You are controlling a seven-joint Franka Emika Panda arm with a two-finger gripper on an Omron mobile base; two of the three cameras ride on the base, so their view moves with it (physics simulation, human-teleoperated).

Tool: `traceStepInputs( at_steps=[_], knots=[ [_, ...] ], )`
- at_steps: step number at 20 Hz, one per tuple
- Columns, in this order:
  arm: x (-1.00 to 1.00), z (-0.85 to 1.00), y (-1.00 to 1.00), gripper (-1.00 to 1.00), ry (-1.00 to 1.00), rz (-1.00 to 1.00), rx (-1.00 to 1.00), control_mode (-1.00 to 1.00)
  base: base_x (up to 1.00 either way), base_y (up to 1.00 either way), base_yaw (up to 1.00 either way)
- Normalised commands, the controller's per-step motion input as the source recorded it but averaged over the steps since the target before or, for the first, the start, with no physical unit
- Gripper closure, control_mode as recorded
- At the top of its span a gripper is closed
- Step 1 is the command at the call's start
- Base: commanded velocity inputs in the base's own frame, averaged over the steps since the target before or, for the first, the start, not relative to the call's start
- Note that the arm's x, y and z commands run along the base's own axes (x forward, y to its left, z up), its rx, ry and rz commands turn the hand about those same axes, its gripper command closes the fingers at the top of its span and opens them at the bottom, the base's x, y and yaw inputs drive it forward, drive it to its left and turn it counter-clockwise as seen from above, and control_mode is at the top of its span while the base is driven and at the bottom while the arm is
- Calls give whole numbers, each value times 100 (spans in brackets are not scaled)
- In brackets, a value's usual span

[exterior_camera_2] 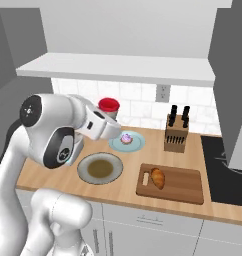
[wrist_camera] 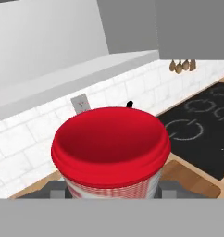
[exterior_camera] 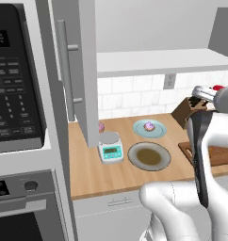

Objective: From the different types of pastries on the counter, select a croissant and place it on the cutting board. Then retrieve a jar of jam from the cabinet and place it alongside the croissant on the cutting board.

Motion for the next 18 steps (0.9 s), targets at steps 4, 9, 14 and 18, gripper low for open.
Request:
traceStepInputs(
  at_steps=[4,9,14,18],
  knots=[
    [6,-56,-10,100,2,0,6,-100,0,0,0],
    [0,-61,-34,100,-5,6,12,-100,0,0,0],
    [26,-34,-16,100,2,9,2,-100,0,0,0],
    [8,-29,-9,100,10,2,0,-100,0,0,0]
  ],
)
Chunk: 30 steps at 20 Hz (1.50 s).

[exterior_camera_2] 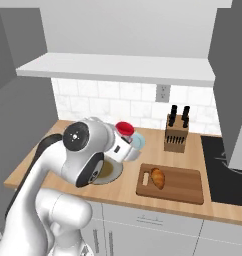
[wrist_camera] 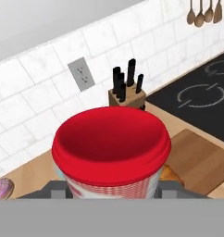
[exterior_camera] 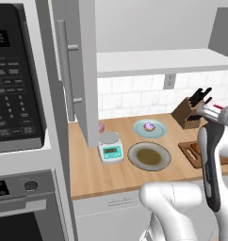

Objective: From the different types of pastries on the counter, select a croissant and place it on the cutting board. Then retrieve a jar of jam from the cabinet and place it alongside the croissant on the cutting board.

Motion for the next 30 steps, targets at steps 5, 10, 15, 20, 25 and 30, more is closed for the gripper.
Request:
traceStepInputs(
  at_steps=[5,10,15,20,25,30],
  knots=[
    [0,-7,-37,100,4,0,0,-100,0,0,0],
    [3,-9,-45,100,-1,6,0,-100,0,0,0],
    [9,-18,-35,100,0,15,0,-100,0,0,0],
    [4,-10,-29,100,0,15,0,-100,0,0,0],
    [-3,-7,-37,100,1,7,0,-100,0,0,0],
    [-1,-11,-33,100,0,3,0,-100,0,0,0]
  ],
)
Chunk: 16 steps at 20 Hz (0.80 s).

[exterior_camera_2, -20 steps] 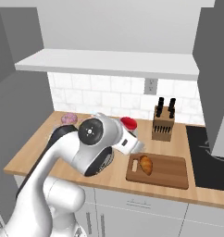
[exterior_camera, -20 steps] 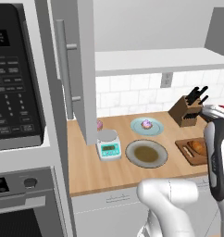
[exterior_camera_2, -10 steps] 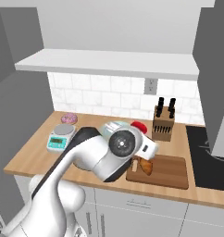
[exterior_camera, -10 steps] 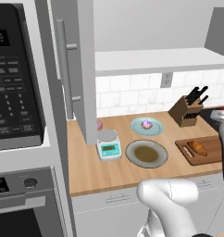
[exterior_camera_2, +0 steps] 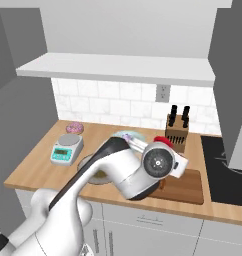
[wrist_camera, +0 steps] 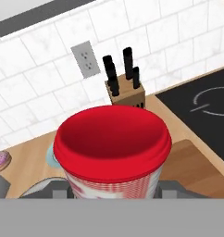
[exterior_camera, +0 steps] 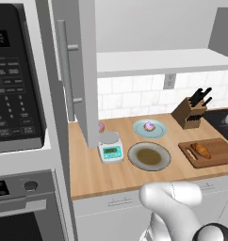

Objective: From the different types of pastries on the counter, select a croissant and place it on the cutting board. Then retrieve a jar of jam from the cabinet and place it alongside the croissant on the cutting board.

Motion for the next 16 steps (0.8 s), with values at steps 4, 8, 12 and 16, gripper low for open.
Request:
traceStepInputs(
  at_steps=[4,8,12,16],
  knots=[
    [0,-16,-23,100,0,0,0,-100,0,0,0],
    [0,-23,-18,100,0,0,0,-100,0,0,0],
    [0,-45,-2,100,0,0,-3,-100,0,0,0],
    [0,-51,0,100,1,0,-3,-100,0,0,0]
  ],
)
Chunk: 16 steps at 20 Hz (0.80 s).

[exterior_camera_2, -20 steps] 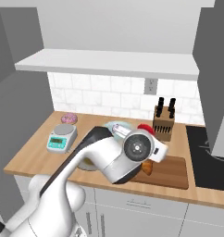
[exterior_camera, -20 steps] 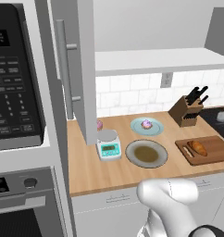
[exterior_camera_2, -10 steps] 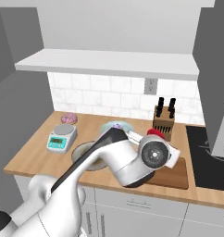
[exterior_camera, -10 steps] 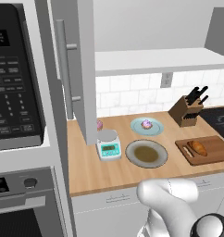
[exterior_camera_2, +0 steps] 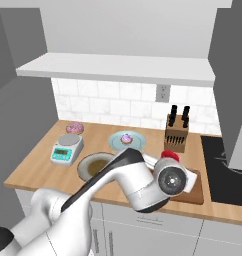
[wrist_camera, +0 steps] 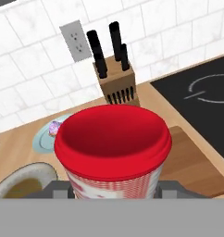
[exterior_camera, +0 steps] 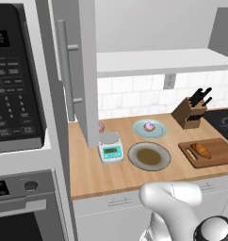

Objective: From the different types of pastries on the counter, select a croissant and place it on the cutting board. Then retrieve a jar of jam from the cabinet and place it alongside the croissant on the cutting board.

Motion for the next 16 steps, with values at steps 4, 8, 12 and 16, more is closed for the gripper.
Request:
traceStepInputs(
  at_steps=[4,8,12,16],
  knots=[
    [6,-44,0,100,7,0,-3,-100,0,0,0],
    [22,-24,-1,100,9,0,-3,-100,0,0,0],
    [17,-14,-15,100,6,0,-2,-100,0,0,0],
    [15,-11,-41,100,0,1,-1,-100,0,0,0]
  ],
)
